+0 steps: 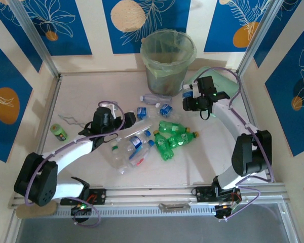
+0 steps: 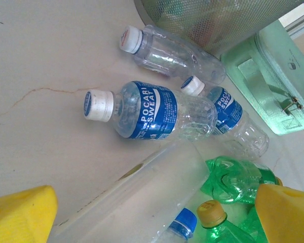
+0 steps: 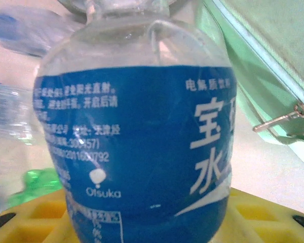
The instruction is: Put the plastic bottles in the bin
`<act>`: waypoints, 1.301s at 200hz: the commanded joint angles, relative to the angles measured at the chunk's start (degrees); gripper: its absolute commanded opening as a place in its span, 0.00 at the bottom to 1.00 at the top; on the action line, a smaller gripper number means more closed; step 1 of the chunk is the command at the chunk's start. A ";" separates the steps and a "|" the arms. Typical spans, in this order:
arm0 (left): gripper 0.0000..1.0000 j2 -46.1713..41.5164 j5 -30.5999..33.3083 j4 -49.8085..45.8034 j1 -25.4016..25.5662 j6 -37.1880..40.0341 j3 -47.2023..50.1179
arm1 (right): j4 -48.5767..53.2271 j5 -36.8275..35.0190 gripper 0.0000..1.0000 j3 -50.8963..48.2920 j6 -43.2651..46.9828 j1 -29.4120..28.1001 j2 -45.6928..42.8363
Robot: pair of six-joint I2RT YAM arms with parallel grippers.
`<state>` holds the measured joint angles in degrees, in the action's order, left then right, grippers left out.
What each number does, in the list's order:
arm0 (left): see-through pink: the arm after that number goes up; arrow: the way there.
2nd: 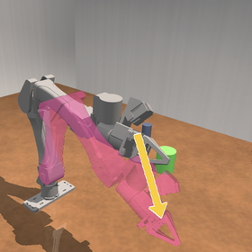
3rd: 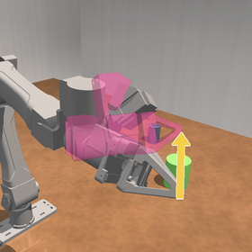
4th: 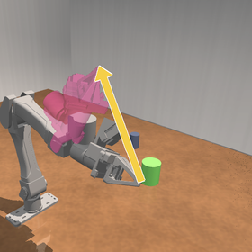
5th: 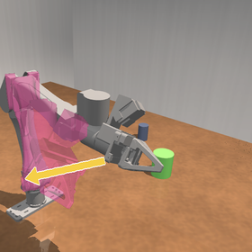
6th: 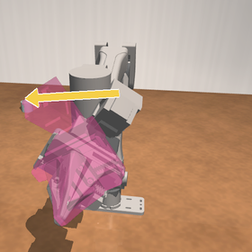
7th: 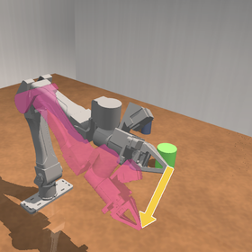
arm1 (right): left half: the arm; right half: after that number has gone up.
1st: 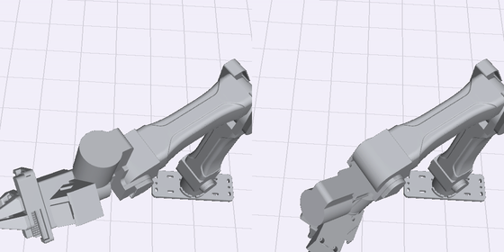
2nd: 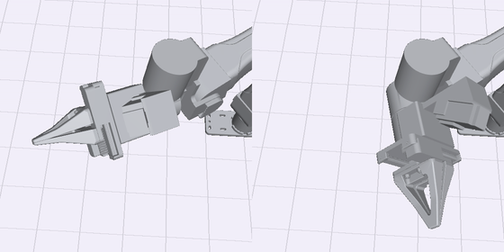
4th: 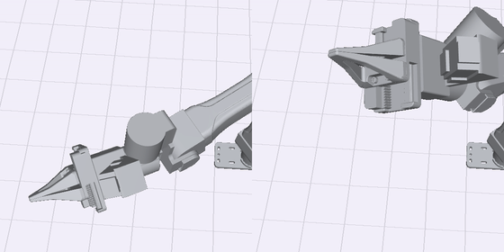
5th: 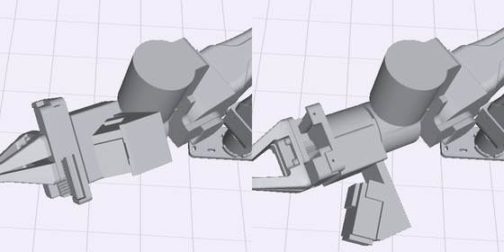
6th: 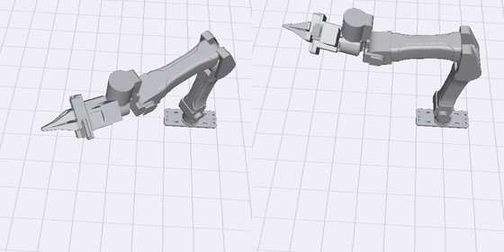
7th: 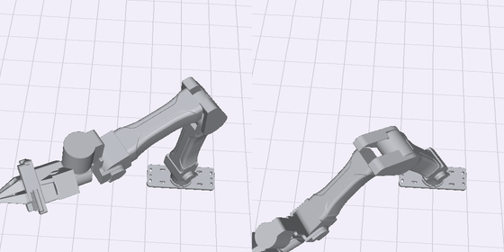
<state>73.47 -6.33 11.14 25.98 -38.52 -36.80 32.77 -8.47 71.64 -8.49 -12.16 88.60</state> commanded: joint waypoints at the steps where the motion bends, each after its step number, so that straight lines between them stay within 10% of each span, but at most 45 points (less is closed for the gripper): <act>1: 1.00 -2.08 2.26 -1.03 -0.74 1.44 1.44 | -2.06 7.25 0.51 0.46 -3.21 0.73 -3.15; 101: 1.00 -8.35 2.54 -1.42 -6.40 2.38 7.92 | -17.97 19.25 0.49 12.74 -16.48 2.13 -5.00; 260: 1.00 -20.45 7.82 -11.15 -7.73 8.82 11.22 | -11.35 19.68 0.49 71.81 -21.57 0.22 39.90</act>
<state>54.26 0.14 1.58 18.85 -31.33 -26.15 14.74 11.90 135.22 -31.31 -10.50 124.40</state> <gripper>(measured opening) 0.996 0.489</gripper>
